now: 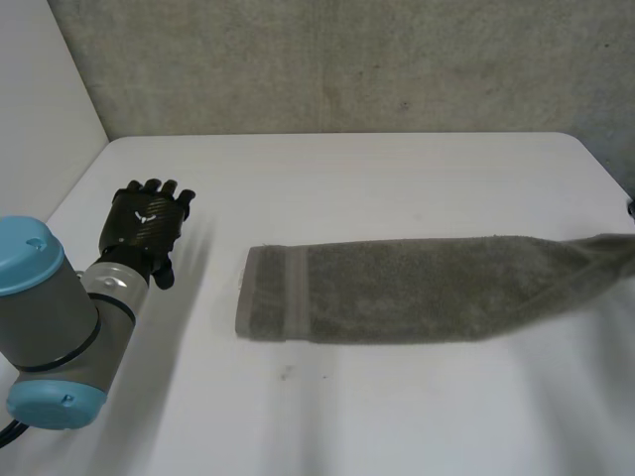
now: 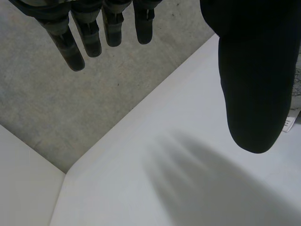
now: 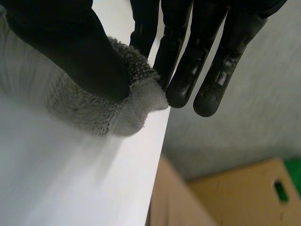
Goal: Fold the towel.
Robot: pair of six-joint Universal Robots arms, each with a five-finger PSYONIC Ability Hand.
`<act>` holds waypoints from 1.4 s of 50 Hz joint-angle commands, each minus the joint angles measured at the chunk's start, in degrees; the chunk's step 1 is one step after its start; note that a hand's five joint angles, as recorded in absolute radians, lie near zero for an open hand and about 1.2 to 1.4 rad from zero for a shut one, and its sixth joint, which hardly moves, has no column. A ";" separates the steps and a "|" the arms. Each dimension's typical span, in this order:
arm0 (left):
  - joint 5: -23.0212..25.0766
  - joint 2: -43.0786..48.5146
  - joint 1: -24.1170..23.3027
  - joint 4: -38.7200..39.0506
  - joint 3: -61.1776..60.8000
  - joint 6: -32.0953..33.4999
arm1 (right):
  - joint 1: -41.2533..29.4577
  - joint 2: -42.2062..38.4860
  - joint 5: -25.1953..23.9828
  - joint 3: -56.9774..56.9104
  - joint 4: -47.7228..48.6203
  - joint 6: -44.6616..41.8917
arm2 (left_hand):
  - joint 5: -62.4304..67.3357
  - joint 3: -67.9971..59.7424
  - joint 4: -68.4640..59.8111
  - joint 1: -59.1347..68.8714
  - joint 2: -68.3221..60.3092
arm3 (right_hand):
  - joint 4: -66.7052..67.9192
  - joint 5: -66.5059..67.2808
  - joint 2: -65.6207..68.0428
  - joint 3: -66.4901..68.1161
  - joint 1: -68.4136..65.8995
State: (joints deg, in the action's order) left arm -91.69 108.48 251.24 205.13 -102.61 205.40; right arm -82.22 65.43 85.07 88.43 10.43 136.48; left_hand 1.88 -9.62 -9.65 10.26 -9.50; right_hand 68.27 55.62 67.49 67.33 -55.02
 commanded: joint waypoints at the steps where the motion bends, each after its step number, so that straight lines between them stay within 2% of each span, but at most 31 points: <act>1: -0.07 -0.29 0.04 0.09 0.05 -0.09 | -12.84 5.84 -3.93 -0.71 4.15 6.25 | -1.88 -0.38 -0.35 -0.26 -0.50 | 11.73 14.38 12.51 12.67 -24.98; 2: -0.16 -0.55 0.13 0.09 0.05 -0.09 | -16.88 5.76 -5.07 -1.15 5.20 6.00 | -1.84 -0.42 -0.39 -0.22 -0.55 | 11.73 14.38 12.51 12.67 -24.98; 3: -0.16 -0.55 0.13 0.09 0.05 -0.09 | -16.92 5.76 -5.09 -1.15 5.21 5.99 | -1.84 -0.42 -0.40 -0.22 -0.55 | 11.73 14.38 12.51 12.67 -24.98; 5: -0.16 -0.82 0.13 0.09 0.05 -0.09 | -25.67 5.32 -8.06 -2.11 7.57 5.64 | -1.84 -0.42 -0.40 -0.22 -0.55 | 11.73 14.38 12.51 12.67 -24.98; 8: -0.24 -1.08 0.13 0.09 0.05 -0.18 | -29.84 4.26 -9.57 -2.82 8.99 5.55 | -1.84 -0.42 -0.40 -0.22 -0.55 | 11.73 14.38 12.51 12.67 -24.98; 10: -0.24 -1.17 0.13 0.09 0.05 -0.18 | -37.10 -0.02 -12.28 -5.01 11.88 5.38 | -1.84 -0.42 -0.40 -0.22 -0.55 | 11.73 14.38 12.51 12.67 -24.98; 11: -0.24 -1.17 0.13 0.09 0.05 -0.18 | -37.14 -0.04 -12.29 -5.02 11.89 5.38 | -1.84 -0.42 -0.40 -0.22 -0.55 | 11.73 14.38 12.51 12.67 -24.98; 13: -0.24 -1.17 0.13 0.09 0.05 -0.18 | -43.17 -4.42 -14.30 -7.38 12.94 5.38 | -1.84 -0.42 -0.40 -0.22 -0.55 | 11.73 14.38 12.51 12.67 -24.98; 21: -0.24 -1.08 0.22 0.09 -0.13 -0.18 | -52.07 -16.90 -16.07 -12.75 10.76 5.38 | -1.84 -0.42 -0.40 -0.22 -0.55 | 11.73 14.38 12.51 12.67 -24.98; 25: -0.24 -1.08 0.13 0.09 -0.22 -0.26 | -53.13 -19.29 -15.54 -13.63 9.43 4.50 | -1.84 -0.42 -0.40 -0.22 -0.55 | 11.73 14.38 12.51 12.67 -24.98; 26: -0.24 -1.17 0.04 0.09 -0.22 -0.26 | -53.13 -19.29 -15.20 -13.89 8.91 3.98 | -1.84 -0.42 -0.40 -0.22 -0.55 | 0.97 3.61 1.74 1.90 -14.22; 27: -0.24 -1.17 0.04 0.09 -0.22 -0.26 | -53.13 -19.29 -15.19 -13.90 8.90 3.97 | -1.84 -0.42 -0.40 -0.22 -0.55 | 0.86 3.50 1.63 1.80 -14.11; 28: -0.24 -1.17 -0.04 0.09 -0.22 -0.26 | -53.05 -18.59 -14.58 -13.98 8.73 3.80 | -1.84 -0.42 -0.40 -0.22 -0.55 | -25.45 -22.81 -24.68 -24.52 12.20; 29: -0.24 -1.17 -0.22 0.09 -0.13 -0.35 | -52.87 -17.54 -13.71 -13.90 8.47 4.40 | -1.84 -0.42 -0.40 -0.22 -0.55 | -43.54 -40.89 -42.76 -42.60 30.28; 30: -0.24 -1.17 -0.22 0.09 -0.13 -0.35 | -52.87 -17.53 -13.70 -13.90 8.47 4.41 | -1.84 -0.42 -0.40 -0.22 -0.55 | -43.72 -41.07 -42.94 -42.78 30.46; 31: -0.24 -1.34 -0.48 0.18 -0.04 -0.35 | -52.78 -15.44 -12.13 -13.29 8.20 4.93 | -1.84 -0.42 -0.40 -0.22 -0.55 | -55.54 -52.90 -54.77 -54.60 42.29; 32: -0.24 -1.34 -0.48 0.18 -0.04 -0.35 | -52.61 -12.90 -9.85 -12.50 7.68 5.90 | -1.84 -0.42 -0.40 -0.22 -0.55 | -58.27 -55.62 -57.49 -57.33 45.02; 35: -0.33 -1.43 -2.07 0.36 0.66 -0.53 | -51.90 -10.77 -7.46 -11.61 7.06 7.49 | -1.67 -0.59 -0.56 -0.05 -0.72 | -58.27 -55.62 -57.49 -57.33 45.02; 37: -0.33 -1.52 -4.34 0.44 1.62 -1.66 | -47.97 -6.92 -3.35 -8.55 5.48 11.94 | -1.67 -0.59 -0.56 -0.05 -0.72 | -58.27 -55.62 -57.49 -57.33 45.02; 38: -0.33 -1.52 -4.35 0.44 1.63 -1.67 | -47.95 -6.90 -3.33 -8.54 5.48 11.97 | -1.67 -0.59 -0.56 -0.05 -0.72 | -58.27 -55.62 -57.49 -57.33 45.02; 40: -0.33 -1.43 -5.76 0.44 2.33 -2.99 | -44.19 -3.23 -1.23 -4.60 3.90 17.74 | -1.67 -0.59 -0.56 -0.05 -0.72 | -58.27 -55.62 -57.49 -57.33 45.02; 43: -0.33 -1.43 -8.66 0.36 3.30 -6.33 | -42.41 -1.54 -1.04 -2.56 3.02 20.76 | -1.50 -0.76 -0.73 0.12 -0.88 | -58.27 -55.62 -57.49 -57.33 45.02; 45: -0.33 -0.56 -10.58 0.36 4.26 -9.30 | -37.95 0.48 -1.48 1.64 1.44 25.75 | -1.16 -1.10 -1.07 0.45 -1.22 | -58.27 -55.62 -57.49 -57.33 45.02; 54: -0.60 6.48 -14.46 0.00 7.25 -9.84 | -30.02 0.75 -4.21 10.18 0.99 28.05 | -0.83 -1.43 -1.41 0.79 -1.56 | -58.27 -55.62 -57.49 -57.33 45.02; 56: -0.77 7.97 -14.46 0.00 7.52 -9.84 | -28.27 -0.21 -4.82 12.11 1.78 27.97 | -0.83 -1.43 -1.41 0.79 -1.56 | -45.16 -42.52 -44.39 -44.22 31.91; 57: -0.77 9.37 -14.46 0.00 7.78 -9.84 | -28.26 -0.22 -4.82 12.12 1.79 27.97 | -0.83 -1.43 -1.41 0.79 -1.56 | -45.07 -42.42 -44.29 -44.13 31.81; 59: -0.77 10.52 -14.37 -0.08 8.04 -9.67 | -27.56 -1.97 -5.43 12.47 3.18 27.79 | -0.83 -1.43 -1.41 0.79 -1.56 | -13.45 -10.81 -12.68 -12.51 0.20; 60: -0.77 11.22 -14.28 -0.17 7.96 -9.49 | -27.56 -1.98 -5.44 12.47 3.19 27.79 | -0.83 -1.43 -1.41 0.79 -1.56 | -13.27 -10.63 -12.50 -12.34 0.02; 61: -0.77 11.66 -14.20 -0.26 7.61 -9.40 | -27.30 -2.58 -5.70 12.30 4.15 27.79 | -0.83 -1.43 -1.41 0.79 -1.56 | 7.04 9.69 7.82 7.98 -20.30; 63: -0.86 11.66 -14.11 -0.43 7.08 -9.40 | -26.69 -2.76 -5.44 12.12 4.94 27.62 | -0.83 -1.43 -1.41 0.79 -1.56 | 11.69 14.33 12.46 12.63 -24.94; 70: -0.86 8.24 -13.32 -2.37 1.89 -9.32 | -25.01 0.40 -5.00 9.66 5.39 21.99 | -0.83 -1.43 -1.41 0.79 -1.56 | 11.73 14.38 12.51 12.67 -24.98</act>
State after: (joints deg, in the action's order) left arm -92.54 119.82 237.14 204.28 -96.27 195.97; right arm -107.99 63.37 79.62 100.36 15.21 163.19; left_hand 1.88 -9.65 -9.67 10.26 -9.60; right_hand 68.13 54.45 67.49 67.72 -52.29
